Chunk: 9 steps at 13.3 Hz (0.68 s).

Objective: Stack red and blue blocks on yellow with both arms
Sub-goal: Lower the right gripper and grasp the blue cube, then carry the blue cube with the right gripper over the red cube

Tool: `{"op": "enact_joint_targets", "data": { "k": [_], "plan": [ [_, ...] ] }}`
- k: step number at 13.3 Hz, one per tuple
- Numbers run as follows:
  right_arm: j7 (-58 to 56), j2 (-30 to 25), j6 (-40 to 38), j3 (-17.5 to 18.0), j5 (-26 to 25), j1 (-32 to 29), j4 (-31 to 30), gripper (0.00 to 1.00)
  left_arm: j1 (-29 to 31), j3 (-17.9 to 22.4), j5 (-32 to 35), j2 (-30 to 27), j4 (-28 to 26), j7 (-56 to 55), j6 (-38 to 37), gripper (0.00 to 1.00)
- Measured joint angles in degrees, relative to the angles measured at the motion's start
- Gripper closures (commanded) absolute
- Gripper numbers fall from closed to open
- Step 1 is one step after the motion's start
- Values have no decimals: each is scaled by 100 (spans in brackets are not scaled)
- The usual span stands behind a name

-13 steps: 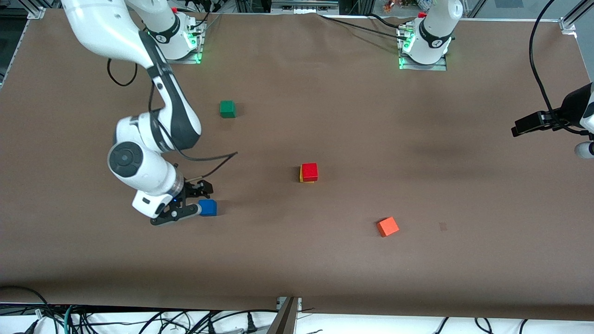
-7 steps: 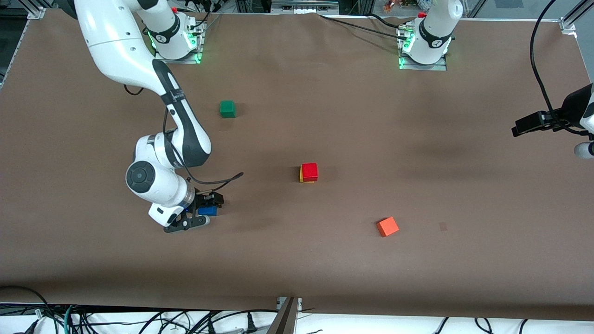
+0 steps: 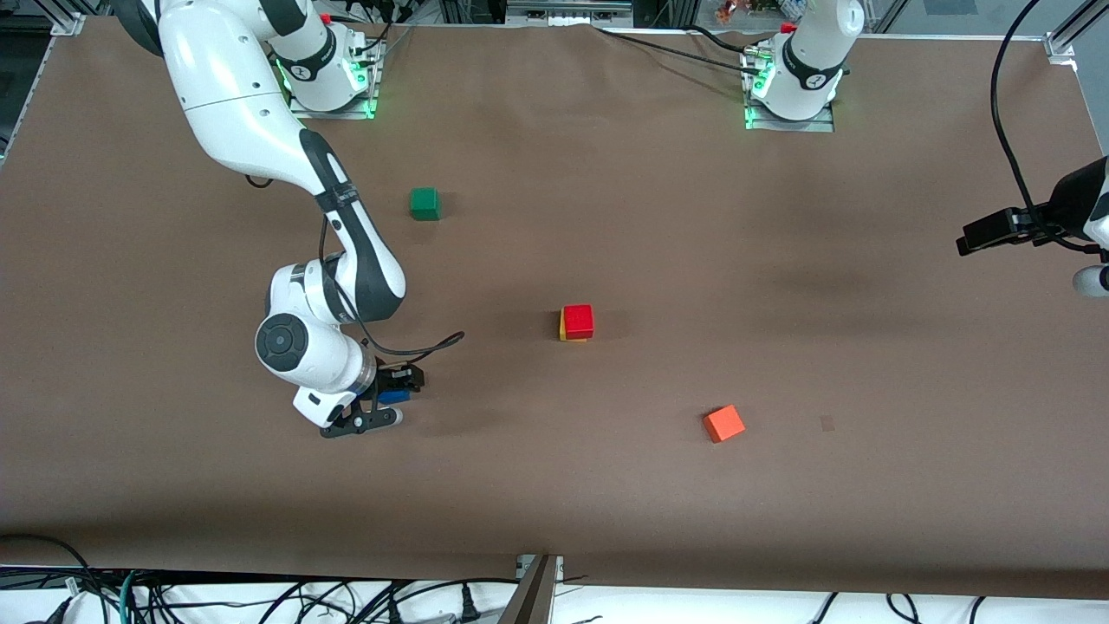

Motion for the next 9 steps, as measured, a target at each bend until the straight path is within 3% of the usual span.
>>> {"op": "enact_joint_targets", "data": {
  "k": [1, 6, 9],
  "plan": [
    [0, 12, 3, -8, 0, -3, 11, 81, 0, 0, 0, 4, 0, 0, 0, 0],
    [8, 14, -52, 9, 1, 55, 95, 81, 1, 0, 0, 13, 0, 3, 0, 0],
    [585, -168, -837, 15, 0, 463, 481, 81, 2, 1, 0, 14, 0, 4, 1, 0]
  ]
}}
